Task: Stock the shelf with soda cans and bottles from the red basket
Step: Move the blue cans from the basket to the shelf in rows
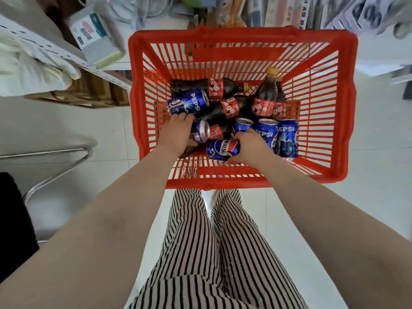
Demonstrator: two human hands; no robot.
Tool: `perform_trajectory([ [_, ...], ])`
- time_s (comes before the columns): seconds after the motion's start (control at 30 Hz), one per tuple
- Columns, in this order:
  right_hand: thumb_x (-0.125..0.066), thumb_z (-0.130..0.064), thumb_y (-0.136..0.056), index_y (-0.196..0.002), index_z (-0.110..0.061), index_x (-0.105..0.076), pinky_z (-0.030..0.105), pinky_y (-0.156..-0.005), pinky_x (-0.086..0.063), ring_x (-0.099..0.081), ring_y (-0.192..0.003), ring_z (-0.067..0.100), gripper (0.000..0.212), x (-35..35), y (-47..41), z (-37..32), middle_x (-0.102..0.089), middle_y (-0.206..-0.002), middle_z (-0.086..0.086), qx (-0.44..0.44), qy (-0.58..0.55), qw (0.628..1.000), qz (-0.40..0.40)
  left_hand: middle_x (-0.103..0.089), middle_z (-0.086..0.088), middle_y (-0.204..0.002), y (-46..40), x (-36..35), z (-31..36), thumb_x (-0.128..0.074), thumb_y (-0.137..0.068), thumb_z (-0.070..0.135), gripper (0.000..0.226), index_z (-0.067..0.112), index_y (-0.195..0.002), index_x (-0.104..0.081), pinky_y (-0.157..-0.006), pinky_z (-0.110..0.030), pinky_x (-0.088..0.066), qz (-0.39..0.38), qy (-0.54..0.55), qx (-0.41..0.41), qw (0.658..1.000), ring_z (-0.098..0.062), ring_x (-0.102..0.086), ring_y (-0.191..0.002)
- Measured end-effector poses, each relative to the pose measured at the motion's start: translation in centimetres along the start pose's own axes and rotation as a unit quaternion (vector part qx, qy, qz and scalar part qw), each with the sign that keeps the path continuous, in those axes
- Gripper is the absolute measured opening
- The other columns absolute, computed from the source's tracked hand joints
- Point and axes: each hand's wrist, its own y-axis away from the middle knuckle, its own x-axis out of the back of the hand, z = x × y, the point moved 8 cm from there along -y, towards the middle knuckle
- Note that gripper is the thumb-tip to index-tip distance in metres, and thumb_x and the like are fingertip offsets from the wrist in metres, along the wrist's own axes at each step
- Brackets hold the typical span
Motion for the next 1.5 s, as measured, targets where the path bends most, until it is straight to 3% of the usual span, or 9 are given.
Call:
perform_trajectory([
  [0.17,-0.085,-0.039,-0.061,-0.115,-0.015,-0.057,0.032,-0.075,-0.049,-0.058,-0.089,0.020,0.065,4.7,2.4,1.0,-0.062,-0.105,0.003,-0.005,-0.081,0.996,0.034,-0.058,-0.015,-0.129,1.9,2.7,-0.3,-0.074,-0.078,0.040,0.072,0.007,-0.134,-0.044,-0.088,-0.035,-0.045,-0.018,0.226,0.077,0.971,-0.033,-0.056,-0.114],
  [0.37,-0.088,-0.030,-0.057,-0.111,-0.019,-0.055,0.032,-0.077,-0.051,-0.059,-0.090,0.018,0.064,12.3,9.6,2.2,-0.059,-0.108,0.001,-0.002,-0.209,0.972,0.106,-0.066,0.001,-0.110,7.8,8.3,2.4,-0.067,-0.087,0.032,0.017,0.033,-0.101,-0.057,-0.079,-0.032,-0.055,-0.030,0.571,0.141,0.808,-0.014,-0.066,-0.093],
  [0.57,-0.089,-0.015,-0.058,-0.107,-0.019,-0.057,0.025,-0.070,-0.058,-0.069,-0.085,0.014,0.059,17.3,18.4,2.0,-0.068,-0.105,0.008,0.030,-0.370,0.915,0.159,-0.070,-0.009,-0.106,12.7,14.3,6.7,-0.060,-0.091,0.036,0.021,0.019,-0.103,-0.063,-0.079,-0.038,-0.056,-0.030,0.669,0.146,0.728,-0.021,-0.068,-0.086],
  [0.7,-0.090,-0.017,-0.058,-0.108,-0.020,-0.060,0.040,-0.086,-0.056,-0.066,-0.100,0.024,0.058,19.6,23.6,2.5,-0.066,-0.112,0.009,0.051,-0.451,0.858,0.239,-0.069,-0.009,-0.113,14.5,17.3,9.5,-0.054,-0.092,0.041,0.041,0.012,-0.120,-0.061,-0.093,-0.045,-0.051,-0.028,0.730,0.121,0.672,-0.024,-0.067,-0.096],
  [0.77,-0.090,-0.018,-0.058,-0.108,-0.022,-0.058,0.045,-0.091,-0.053,-0.064,-0.106,0.027,0.059,20.1,26.0,3.1,-0.064,-0.115,0.010,0.052,-0.496,0.825,0.264,-0.070,-0.007,-0.110,14.9,18.4,11.0,-0.051,-0.093,0.045,0.046,0.012,-0.123,-0.059,-0.085,-0.041,-0.055,-0.033,0.744,0.110,0.658,-0.022,-0.069,-0.093],
  [0.9,-0.087,-0.012,-0.064,-0.111,-0.018,-0.055,0.029,-0.075,-0.057,-0.069,-0.097,0.020,0.057,19.5,30.8,4.2,-0.068,-0.111,0.007,0.059,-0.586,0.754,0.290,-0.075,-0.001,-0.090,15.6,20.3,14.5,-0.046,-0.093,0.052,0.047,0.016,-0.122,-0.058,-0.059,-0.029,-0.058,-0.096,0.782,0.078,0.610,-0.016,-0.072,-0.076],
  [1.1,-0.071,0.007,-0.074,-0.115,-0.008,-0.055,0.027,-0.075,-0.057,-0.069,-0.091,0.022,0.046,15.4,37.5,5.8,-0.071,-0.099,0.011,0.078,-0.704,0.628,0.321,-0.066,-0.007,-0.104,17.1,20.7,19.7,-0.054,-0.089,0.044,0.051,0.014,-0.131,-0.053,-0.086,-0.037,-0.052,-0.221,0.767,0.026,0.602,-0.020,-0.065,-0.088],
  [1.33,-0.073,-0.002,-0.070,-0.123,-0.012,-0.057,0.040,-0.089,-0.053,-0.063,-0.098,0.025,0.056,8.5,45.3,10.7,-0.066,-0.108,0.007,0.033,-0.754,0.523,0.397,-0.067,-0.012,-0.102,21.1,17.0,29.4,-0.067,-0.079,0.035,0.057,0.008,-0.127,-0.054,-0.085,-0.040,-0.053,-0.358,0.688,-0.024,0.631,-0.025,-0.065,-0.090],
  [1.5,-0.075,-0.009,-0.068,-0.126,-0.008,-0.055,0.040,-0.082,-0.055,-0.063,-0.100,0.028,0.061,3.2,52.5,16.7,-0.065,-0.111,0.011,0.004,-0.782,0.432,0.449,-0.072,-0.017,-0.098,24.8,13.9,38.7,-0.075,-0.074,0.027,0.053,0.004,-0.119,-0.058,-0.089,-0.043,-0.052,-0.410,0.650,-0.037,0.639,-0.032,-0.066,-0.091],
])
